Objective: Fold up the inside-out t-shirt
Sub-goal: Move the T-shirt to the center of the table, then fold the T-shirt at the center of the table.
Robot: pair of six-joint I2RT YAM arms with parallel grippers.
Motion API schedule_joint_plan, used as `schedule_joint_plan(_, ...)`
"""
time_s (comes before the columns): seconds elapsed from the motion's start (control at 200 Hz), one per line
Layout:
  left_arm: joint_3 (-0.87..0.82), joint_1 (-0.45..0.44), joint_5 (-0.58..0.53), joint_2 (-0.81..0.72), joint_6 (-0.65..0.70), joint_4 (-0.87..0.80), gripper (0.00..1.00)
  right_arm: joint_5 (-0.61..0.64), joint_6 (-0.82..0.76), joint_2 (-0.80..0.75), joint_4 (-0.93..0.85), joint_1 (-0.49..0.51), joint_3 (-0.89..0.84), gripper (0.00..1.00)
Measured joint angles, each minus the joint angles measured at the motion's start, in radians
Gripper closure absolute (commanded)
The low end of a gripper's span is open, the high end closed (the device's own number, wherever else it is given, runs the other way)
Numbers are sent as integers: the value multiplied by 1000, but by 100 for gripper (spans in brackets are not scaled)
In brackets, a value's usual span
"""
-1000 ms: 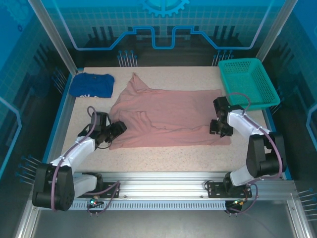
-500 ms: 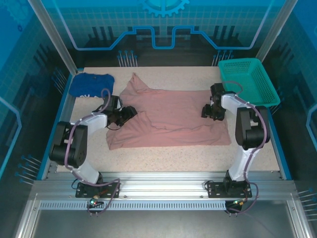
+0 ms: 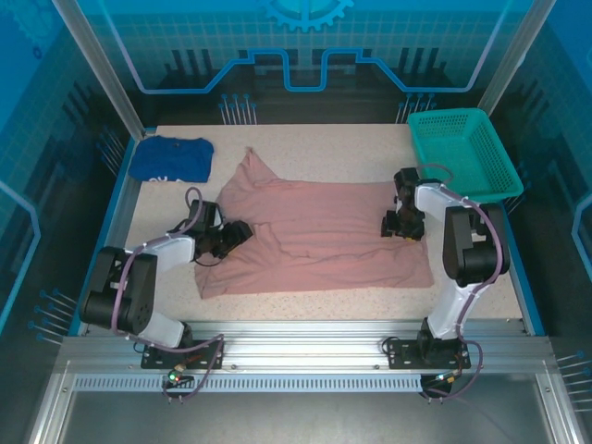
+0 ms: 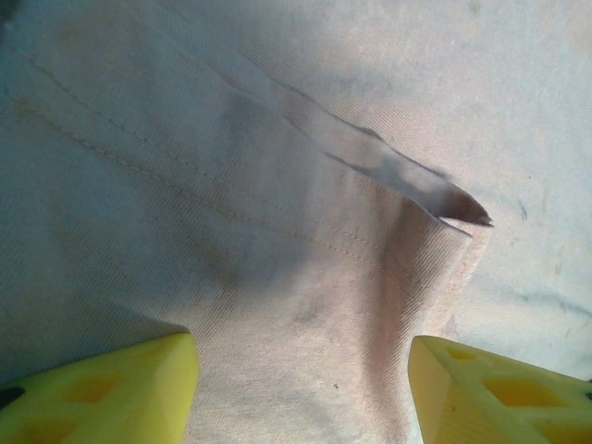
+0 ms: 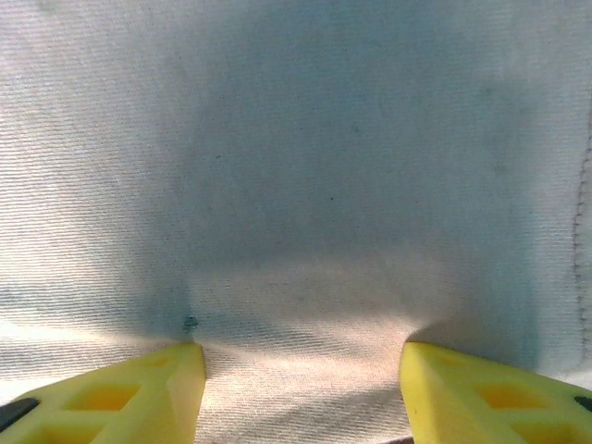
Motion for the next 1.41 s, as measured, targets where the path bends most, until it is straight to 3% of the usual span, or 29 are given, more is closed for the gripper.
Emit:
schedule_joint_plan(0.225, 188, 0, -74, 49, 28, -85, 36, 13, -11, -20, 13, 54, 75, 38)
schedule_joint_plan(0.395, 447, 0, -113, 235, 50, -63, 37, 13, -18, -26, 55, 130, 153, 38)
schedule_joint_plan(0.685, 756, 0, -126, 546, 82, -122, 39, 14, -22, -26, 67, 135, 152, 38)
schedule_joint_plan(0.935, 856, -11, -125, 656, 97, -165, 52, 21, -26, -26, 76, 134, 140, 38)
schedule_joint_plan(1.155, 889, -17, -134, 668, 125, -201, 51, 20, -29, -26, 87, 134, 132, 38)
schedule_joint_plan(1.406, 1026, -12, -245, 687, 250, -257, 47, 17, -29, -26, 100, 134, 111, 37)
